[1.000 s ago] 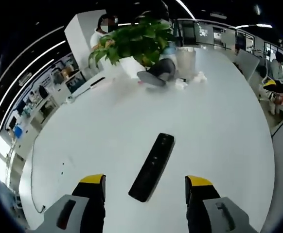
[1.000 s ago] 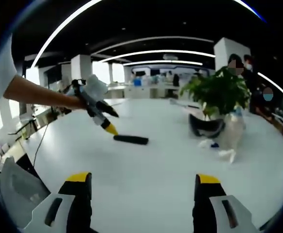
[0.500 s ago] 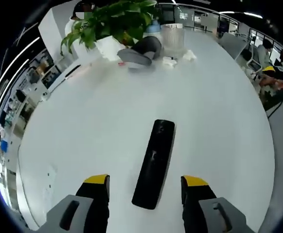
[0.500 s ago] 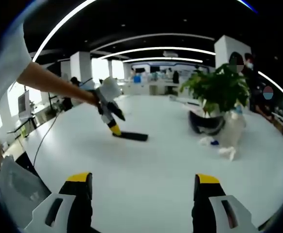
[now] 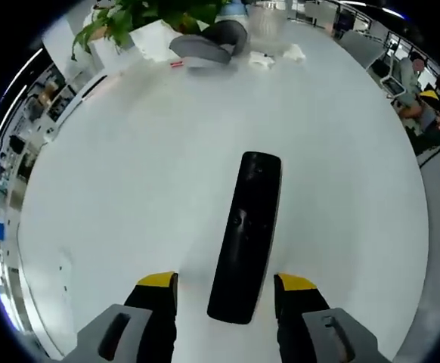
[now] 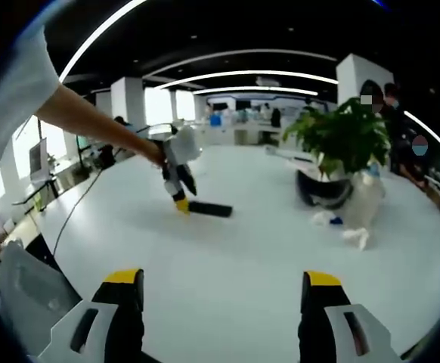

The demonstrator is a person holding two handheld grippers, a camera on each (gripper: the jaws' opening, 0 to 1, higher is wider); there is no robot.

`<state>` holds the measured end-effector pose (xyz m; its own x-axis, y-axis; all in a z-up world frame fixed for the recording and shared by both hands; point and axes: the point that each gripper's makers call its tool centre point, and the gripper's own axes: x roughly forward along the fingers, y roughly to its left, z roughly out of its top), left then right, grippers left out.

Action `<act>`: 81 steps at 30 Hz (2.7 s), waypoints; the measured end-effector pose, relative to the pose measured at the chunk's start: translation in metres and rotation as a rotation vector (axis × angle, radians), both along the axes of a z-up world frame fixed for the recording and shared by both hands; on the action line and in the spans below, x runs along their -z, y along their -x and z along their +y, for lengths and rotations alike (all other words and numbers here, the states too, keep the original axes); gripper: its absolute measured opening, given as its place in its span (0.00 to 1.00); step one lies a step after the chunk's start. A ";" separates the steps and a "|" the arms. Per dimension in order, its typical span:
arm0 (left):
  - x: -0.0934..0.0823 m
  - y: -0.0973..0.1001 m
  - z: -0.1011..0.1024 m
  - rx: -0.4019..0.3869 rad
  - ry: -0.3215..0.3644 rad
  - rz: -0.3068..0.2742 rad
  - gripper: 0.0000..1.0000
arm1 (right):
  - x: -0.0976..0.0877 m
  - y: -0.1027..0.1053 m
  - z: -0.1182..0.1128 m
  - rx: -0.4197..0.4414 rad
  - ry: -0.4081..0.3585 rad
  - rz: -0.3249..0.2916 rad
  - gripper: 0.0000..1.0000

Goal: Press the specified remote control buttons in sequence, fully releasing each button before pressing the next.

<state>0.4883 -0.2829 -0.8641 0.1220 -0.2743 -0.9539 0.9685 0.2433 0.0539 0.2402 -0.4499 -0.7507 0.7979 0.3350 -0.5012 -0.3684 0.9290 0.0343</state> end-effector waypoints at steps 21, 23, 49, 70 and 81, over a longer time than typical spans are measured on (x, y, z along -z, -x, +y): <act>0.003 0.001 0.001 0.029 0.013 0.059 0.49 | -0.002 0.000 0.000 -0.001 -0.009 -0.005 0.81; 0.003 0.003 0.000 0.038 0.002 0.061 0.46 | -0.002 0.000 0.000 0.001 -0.008 -0.009 0.81; 0.003 0.023 0.001 -0.020 -0.022 0.026 0.23 | -0.009 -0.001 -0.004 0.021 -0.034 -0.036 0.79; 0.003 0.039 0.001 -0.051 -0.030 0.024 0.23 | -0.012 0.001 -0.001 0.002 -0.046 -0.047 0.78; 0.002 0.052 0.000 -0.046 -0.036 0.024 0.23 | -0.012 0.002 -0.002 0.005 -0.040 -0.048 0.77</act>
